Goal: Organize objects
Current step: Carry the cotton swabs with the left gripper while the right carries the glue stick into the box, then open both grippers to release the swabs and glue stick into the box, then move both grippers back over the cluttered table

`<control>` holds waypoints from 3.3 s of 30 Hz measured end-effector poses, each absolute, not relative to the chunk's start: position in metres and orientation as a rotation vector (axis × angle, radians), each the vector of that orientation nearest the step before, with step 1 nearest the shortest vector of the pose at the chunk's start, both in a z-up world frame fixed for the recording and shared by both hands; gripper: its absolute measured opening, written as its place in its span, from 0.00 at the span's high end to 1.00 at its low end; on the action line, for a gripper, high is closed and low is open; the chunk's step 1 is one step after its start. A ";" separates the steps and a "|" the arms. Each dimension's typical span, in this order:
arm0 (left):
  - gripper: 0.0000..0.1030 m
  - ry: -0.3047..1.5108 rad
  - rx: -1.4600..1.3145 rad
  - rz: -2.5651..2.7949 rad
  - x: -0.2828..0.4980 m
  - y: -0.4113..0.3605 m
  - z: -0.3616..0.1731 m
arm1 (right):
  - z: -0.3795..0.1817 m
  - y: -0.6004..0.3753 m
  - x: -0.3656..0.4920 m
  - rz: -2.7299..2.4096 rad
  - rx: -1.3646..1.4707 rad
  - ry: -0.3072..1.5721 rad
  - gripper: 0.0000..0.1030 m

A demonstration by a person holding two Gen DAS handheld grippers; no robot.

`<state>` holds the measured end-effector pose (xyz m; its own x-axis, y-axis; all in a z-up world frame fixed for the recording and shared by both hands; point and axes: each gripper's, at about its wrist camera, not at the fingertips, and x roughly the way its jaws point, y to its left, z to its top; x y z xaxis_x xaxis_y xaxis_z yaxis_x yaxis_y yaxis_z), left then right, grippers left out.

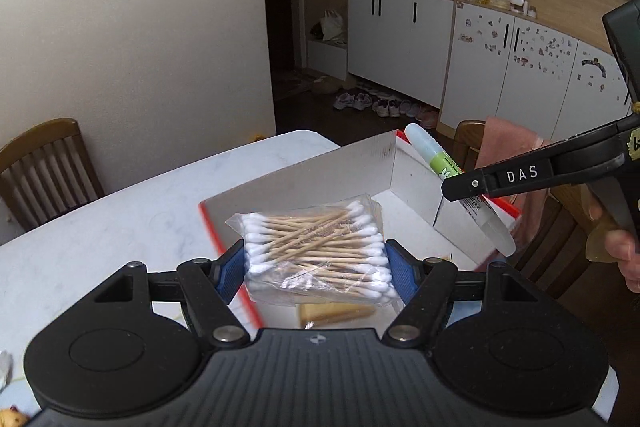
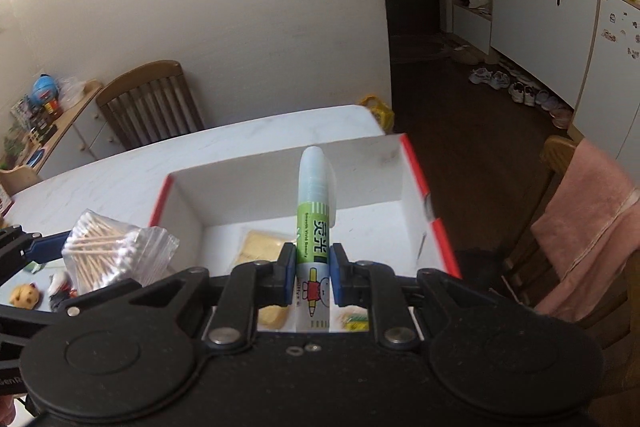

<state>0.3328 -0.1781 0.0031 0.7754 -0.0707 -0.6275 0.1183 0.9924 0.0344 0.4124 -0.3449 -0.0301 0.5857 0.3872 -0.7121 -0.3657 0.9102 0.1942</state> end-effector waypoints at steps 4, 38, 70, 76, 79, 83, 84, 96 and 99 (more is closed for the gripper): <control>0.30 0.712 0.079 -0.093 0.363 -0.186 -0.005 | -0.037 -0.347 0.432 0.433 0.015 0.842 0.84; 0.30 1.125 0.182 -0.168 0.463 -0.206 -0.099 | -0.125 -0.313 0.475 0.449 -0.159 1.156 0.83; 0.28 0.863 -0.015 -0.120 0.401 -0.172 -0.030 | -0.053 -0.341 0.431 0.500 -0.050 0.969 0.65; 0.28 0.806 -0.077 -0.099 0.377 -0.156 -0.010 | -0.036 -0.334 0.406 0.515 -0.042 0.919 0.63; 0.28 0.777 -0.097 -0.093 0.363 -0.147 -0.001 | -0.029 -0.328 0.394 0.524 -0.042 0.894 0.59; 0.28 0.724 -0.085 -0.084 0.341 -0.136 0.012 | -0.020 -0.316 0.377 0.533 -0.038 0.861 0.54; 0.28 0.713 -0.085 -0.085 0.335 -0.132 0.015 | -0.018 -0.312 0.373 0.537 -0.038 0.855 0.53; 0.22 0.668 -0.104 -0.064 0.261 -0.073 0.033 | -0.003 -0.253 0.314 0.624 -0.038 0.809 0.34; 0.19 0.670 -0.113 -0.043 0.244 -0.055 0.032 | -0.005 -0.234 0.299 0.643 -0.066 0.799 0.31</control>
<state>0.2440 -0.0547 0.0319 0.7835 -0.0761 -0.6168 0.0035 0.9930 -0.1180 0.2985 -0.2340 -0.0046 0.5186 0.5115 -0.6851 -0.5598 0.8088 0.1801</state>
